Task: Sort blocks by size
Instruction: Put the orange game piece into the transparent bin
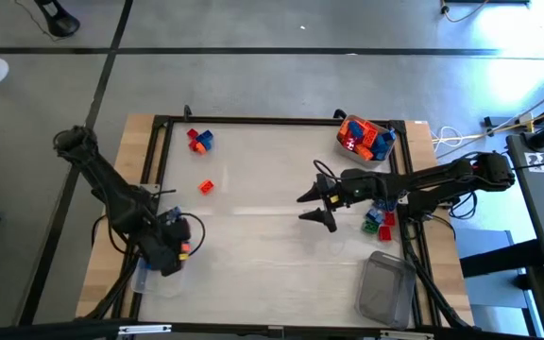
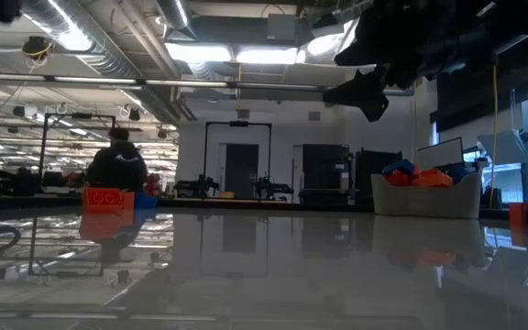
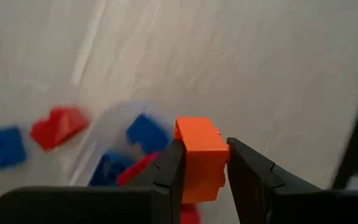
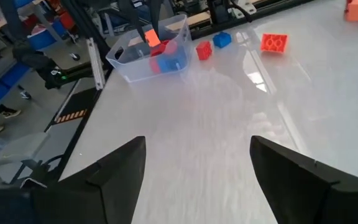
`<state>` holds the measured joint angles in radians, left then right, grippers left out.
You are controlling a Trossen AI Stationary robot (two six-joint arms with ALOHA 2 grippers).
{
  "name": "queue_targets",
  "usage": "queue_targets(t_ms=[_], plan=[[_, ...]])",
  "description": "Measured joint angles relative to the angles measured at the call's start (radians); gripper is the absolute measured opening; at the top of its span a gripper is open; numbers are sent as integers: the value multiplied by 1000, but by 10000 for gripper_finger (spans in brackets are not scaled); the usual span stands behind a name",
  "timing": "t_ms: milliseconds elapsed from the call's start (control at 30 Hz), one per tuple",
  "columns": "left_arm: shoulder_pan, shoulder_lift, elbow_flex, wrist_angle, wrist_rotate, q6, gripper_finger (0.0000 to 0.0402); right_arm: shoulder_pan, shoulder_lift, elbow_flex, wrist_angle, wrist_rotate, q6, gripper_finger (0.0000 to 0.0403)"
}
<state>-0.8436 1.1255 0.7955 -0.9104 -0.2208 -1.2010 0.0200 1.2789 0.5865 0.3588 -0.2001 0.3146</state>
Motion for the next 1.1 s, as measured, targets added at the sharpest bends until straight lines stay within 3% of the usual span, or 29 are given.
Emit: queue_targets(t_ms=[233, 533, 667, 800, 933, 1100], plan=[[-33, 0, -70, -21, 21, -135, 95, 0, 1, 0, -27, 9, 2, 287], [-14, -21, -64, -24, 24, -130, 166, 0, 1, 0, -26, 9, 2, 287], [-5, -69, -34, -21, 18, -91, 180, -1, 1, 0, -26, 9, 2, 287], [-5, -123, -8, 28, -130, -6, 182, -1, 1, 0, -24, -6, 47, 287], [-2, -147, -8, 172, -342, 179, 182, -1, -28, 0, -104, -15, 37, 287], [52, -123, -8, 398, -445, 470, 182, -1, -124, 63, -491, 136, 21, 287]])
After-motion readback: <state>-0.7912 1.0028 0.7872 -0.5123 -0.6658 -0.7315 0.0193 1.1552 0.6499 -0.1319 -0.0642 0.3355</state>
